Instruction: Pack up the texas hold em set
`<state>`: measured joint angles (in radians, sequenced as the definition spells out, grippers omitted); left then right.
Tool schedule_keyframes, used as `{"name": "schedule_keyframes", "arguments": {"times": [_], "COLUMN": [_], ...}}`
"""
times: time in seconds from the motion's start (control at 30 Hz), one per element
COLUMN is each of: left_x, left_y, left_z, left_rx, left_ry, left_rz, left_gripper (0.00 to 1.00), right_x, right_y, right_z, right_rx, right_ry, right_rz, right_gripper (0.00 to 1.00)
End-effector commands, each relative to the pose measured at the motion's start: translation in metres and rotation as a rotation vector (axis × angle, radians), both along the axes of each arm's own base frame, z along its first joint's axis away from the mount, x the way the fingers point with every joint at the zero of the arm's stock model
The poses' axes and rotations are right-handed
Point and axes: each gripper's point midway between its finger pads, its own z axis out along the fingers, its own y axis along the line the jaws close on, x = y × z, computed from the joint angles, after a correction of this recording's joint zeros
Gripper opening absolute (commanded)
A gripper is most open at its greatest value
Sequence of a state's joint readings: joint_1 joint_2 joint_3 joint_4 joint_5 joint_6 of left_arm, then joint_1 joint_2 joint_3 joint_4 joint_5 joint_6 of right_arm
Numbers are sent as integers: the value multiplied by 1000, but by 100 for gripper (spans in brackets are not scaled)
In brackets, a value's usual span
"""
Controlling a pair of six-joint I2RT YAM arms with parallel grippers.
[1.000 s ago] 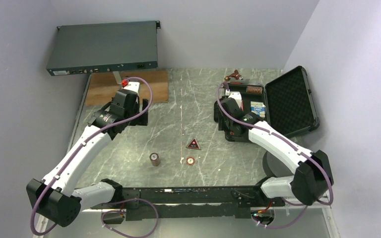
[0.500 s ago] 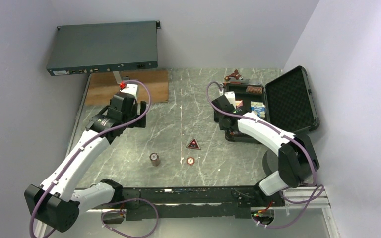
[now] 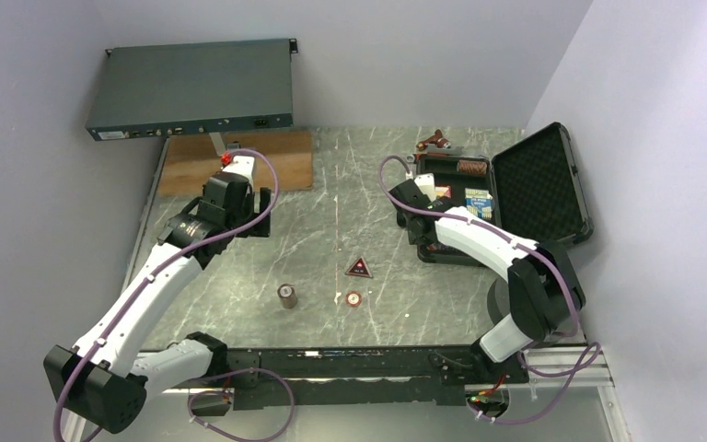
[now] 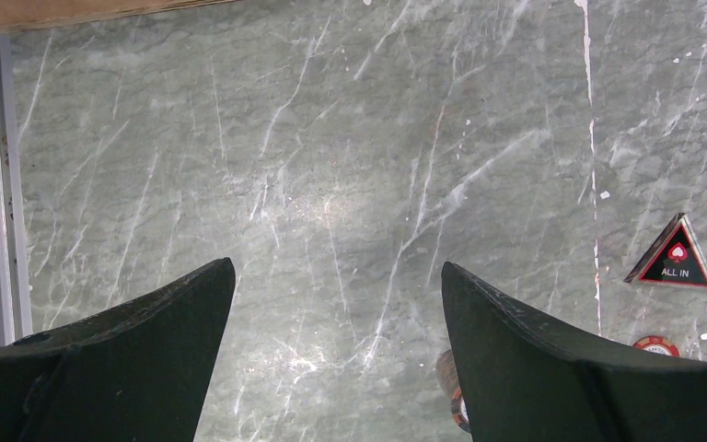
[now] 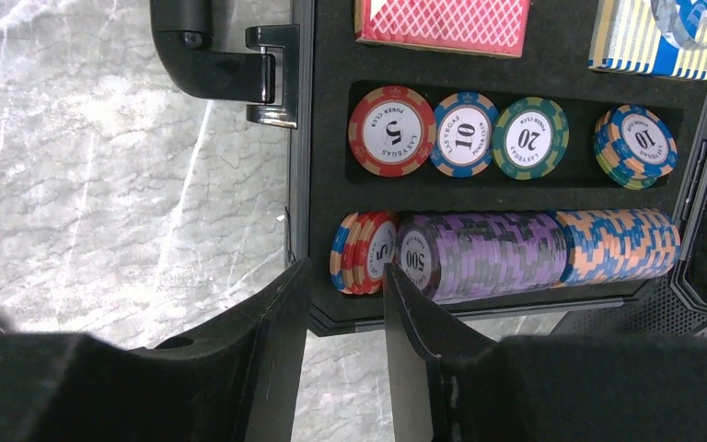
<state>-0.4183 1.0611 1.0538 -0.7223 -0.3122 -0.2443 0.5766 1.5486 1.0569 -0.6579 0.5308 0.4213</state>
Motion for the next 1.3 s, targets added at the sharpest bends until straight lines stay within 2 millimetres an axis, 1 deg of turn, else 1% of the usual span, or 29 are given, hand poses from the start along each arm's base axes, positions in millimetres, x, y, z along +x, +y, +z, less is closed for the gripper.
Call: {"name": "schedule_keyframes", "arguments": {"times": [0.0,0.27,0.43,0.57,0.87,1.1,1.27], "left_x": [2,2,2,1,1,0,0], "left_y": [1,1,1,1,0,-1,-1], "left_z": [10,10,11,12,13,14,13], "left_rx": [-10,-12,-15,-15,-22,-27,-29], "left_ry": [-43,-45,-48,-51,-55,-59,-57], "left_rz": [-7,-8,-9,-11,-14,-19,-21], "left_gripper": [88,88,88,88,88,88,88], "right_x": [2,2,-2,-7,-9,-11,-11], "right_y": [-5,-11,-16,-20,-34,-46,-47], "right_z": [-2,-10,-17,-20,-15,-6,2], "right_rx": [-28,-73,-98,-113,-174,-180,-169], "right_ry": [3,20,40,52,40,27,11], "right_rz": [-26,-53,-67,-78,-114,-145,-152], "right_gripper": [37,38,38,36,30,30,30]}}
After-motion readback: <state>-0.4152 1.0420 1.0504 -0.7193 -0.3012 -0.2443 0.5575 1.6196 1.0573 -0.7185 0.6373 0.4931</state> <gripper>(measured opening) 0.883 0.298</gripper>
